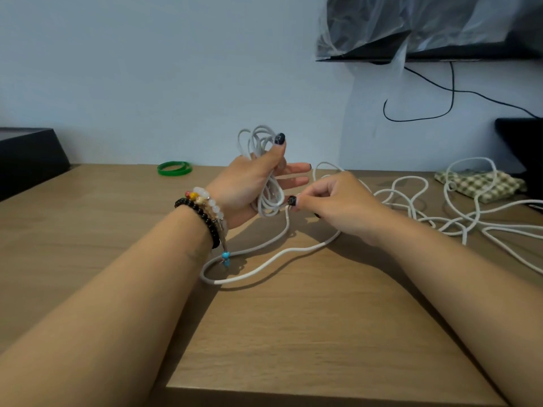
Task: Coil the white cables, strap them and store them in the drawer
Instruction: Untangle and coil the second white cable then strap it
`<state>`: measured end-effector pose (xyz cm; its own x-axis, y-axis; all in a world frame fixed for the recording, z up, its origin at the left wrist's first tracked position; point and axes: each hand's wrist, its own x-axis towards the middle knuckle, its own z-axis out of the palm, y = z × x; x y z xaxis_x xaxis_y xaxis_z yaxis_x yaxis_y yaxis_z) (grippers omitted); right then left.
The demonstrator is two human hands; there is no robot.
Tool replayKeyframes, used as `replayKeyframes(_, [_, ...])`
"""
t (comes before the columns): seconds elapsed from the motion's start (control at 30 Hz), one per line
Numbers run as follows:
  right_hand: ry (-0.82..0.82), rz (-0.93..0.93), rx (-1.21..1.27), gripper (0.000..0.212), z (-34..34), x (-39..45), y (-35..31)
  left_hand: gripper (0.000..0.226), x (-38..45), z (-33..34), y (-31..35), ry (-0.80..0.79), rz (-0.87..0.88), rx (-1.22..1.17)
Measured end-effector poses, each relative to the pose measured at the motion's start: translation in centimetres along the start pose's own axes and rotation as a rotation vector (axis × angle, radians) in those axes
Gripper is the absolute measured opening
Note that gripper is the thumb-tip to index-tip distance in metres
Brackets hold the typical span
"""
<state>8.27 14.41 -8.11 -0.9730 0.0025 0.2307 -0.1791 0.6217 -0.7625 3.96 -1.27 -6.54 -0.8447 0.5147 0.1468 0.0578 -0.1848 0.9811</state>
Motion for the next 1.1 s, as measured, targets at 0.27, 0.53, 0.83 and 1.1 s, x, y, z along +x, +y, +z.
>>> replayKeyframes(0.27, [-0.035, 0.003, 0.005, 0.016, 0.0, -0.1, 0.2, 0.041, -0.1, 0.2, -0.6, 0.114, 0.050, 0.581])
replayKeyframes(0.53, [-0.207, -0.051, -0.013, 0.012, -0.1, -0.6, -0.1, 0.038, 0.2, 0.1, -0.9, 0.166, 0.067, 0.834])
replayKeyframes(0.83, [0.096, -0.192, 0.093, 0.012, -1.9, 0.0, 0.4, 0.050, 0.3, -1.1, -0.7, 0.349, 0.056, 0.862])
replayKeyframes(1.1, [0.335, -0.331, 0.095, 0.007, -1.3, 0.3, 0.5, 0.060, -0.1, 0.0, -1.0, 0.011, -0.066, 0.557])
